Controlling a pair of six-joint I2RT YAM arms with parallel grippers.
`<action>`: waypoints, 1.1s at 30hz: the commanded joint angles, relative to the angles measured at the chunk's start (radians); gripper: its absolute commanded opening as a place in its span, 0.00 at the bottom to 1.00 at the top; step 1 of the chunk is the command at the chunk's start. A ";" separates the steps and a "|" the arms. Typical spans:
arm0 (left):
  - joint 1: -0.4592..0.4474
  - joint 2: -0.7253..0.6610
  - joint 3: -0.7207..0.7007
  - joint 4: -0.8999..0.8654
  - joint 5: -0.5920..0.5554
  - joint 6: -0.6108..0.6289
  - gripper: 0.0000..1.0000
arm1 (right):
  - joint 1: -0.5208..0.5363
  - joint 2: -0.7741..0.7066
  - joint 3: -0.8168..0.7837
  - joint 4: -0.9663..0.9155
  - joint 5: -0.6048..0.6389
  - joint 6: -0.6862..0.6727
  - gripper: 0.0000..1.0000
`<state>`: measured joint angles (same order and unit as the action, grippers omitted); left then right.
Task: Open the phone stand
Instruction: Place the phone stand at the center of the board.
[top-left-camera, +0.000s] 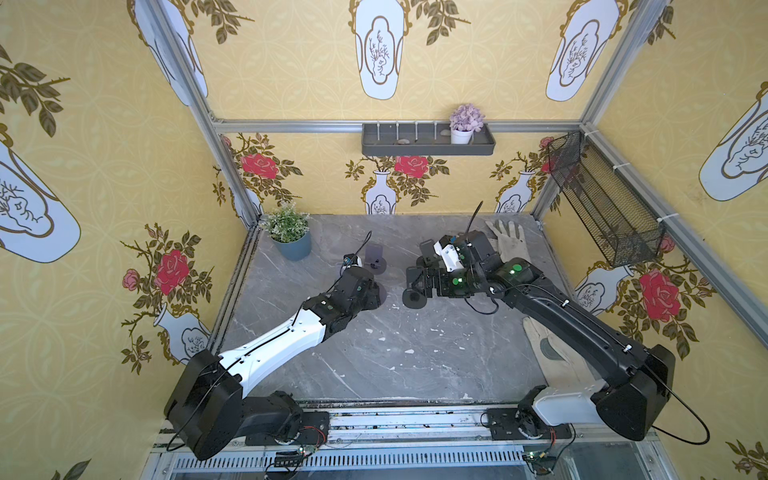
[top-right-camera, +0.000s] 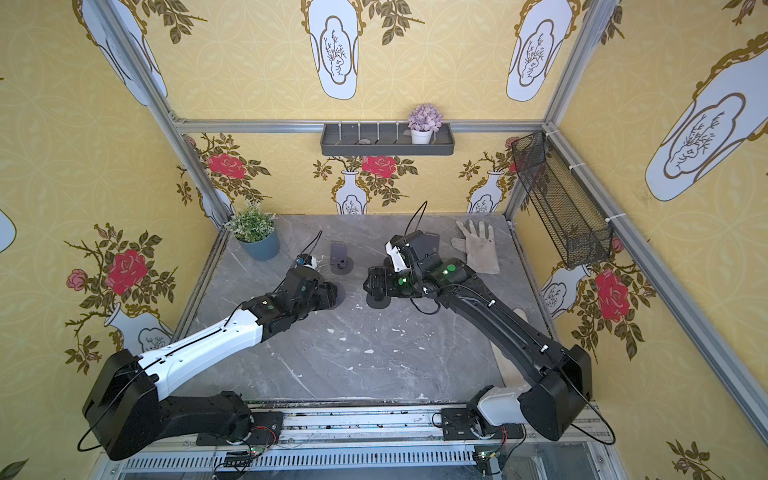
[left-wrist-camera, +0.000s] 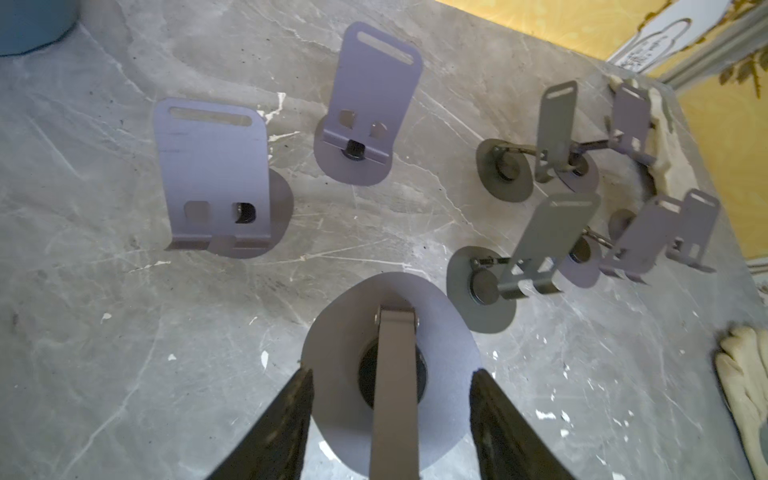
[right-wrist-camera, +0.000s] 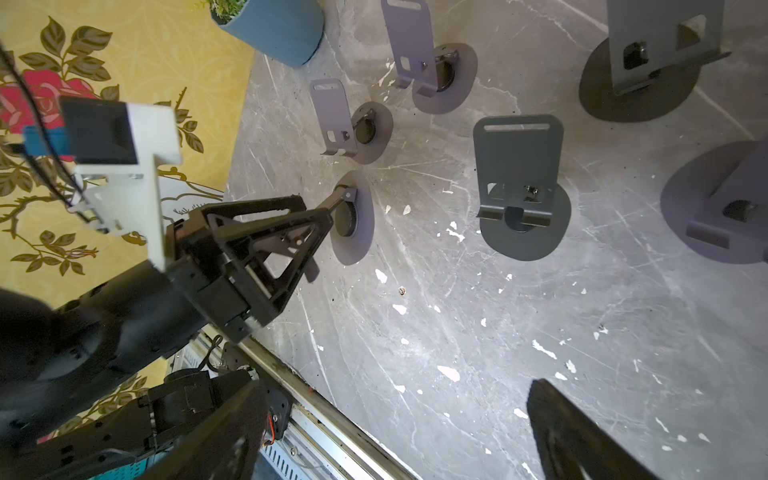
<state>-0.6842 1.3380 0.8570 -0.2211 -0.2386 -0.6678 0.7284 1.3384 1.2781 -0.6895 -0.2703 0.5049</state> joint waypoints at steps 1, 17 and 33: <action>-0.004 0.053 0.018 0.028 -0.072 -0.072 0.30 | 0.001 -0.026 -0.009 -0.020 0.046 0.023 0.98; -0.014 0.322 0.148 -0.037 -0.094 -0.147 0.34 | -0.008 -0.084 -0.016 -0.067 0.105 0.029 0.98; -0.024 0.404 0.179 -0.058 -0.082 -0.126 0.47 | -0.017 -0.056 0.004 -0.070 0.095 0.006 0.98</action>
<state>-0.7067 1.7340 1.0302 -0.2783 -0.3164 -0.8036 0.7128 1.2793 1.2755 -0.7612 -0.1757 0.5220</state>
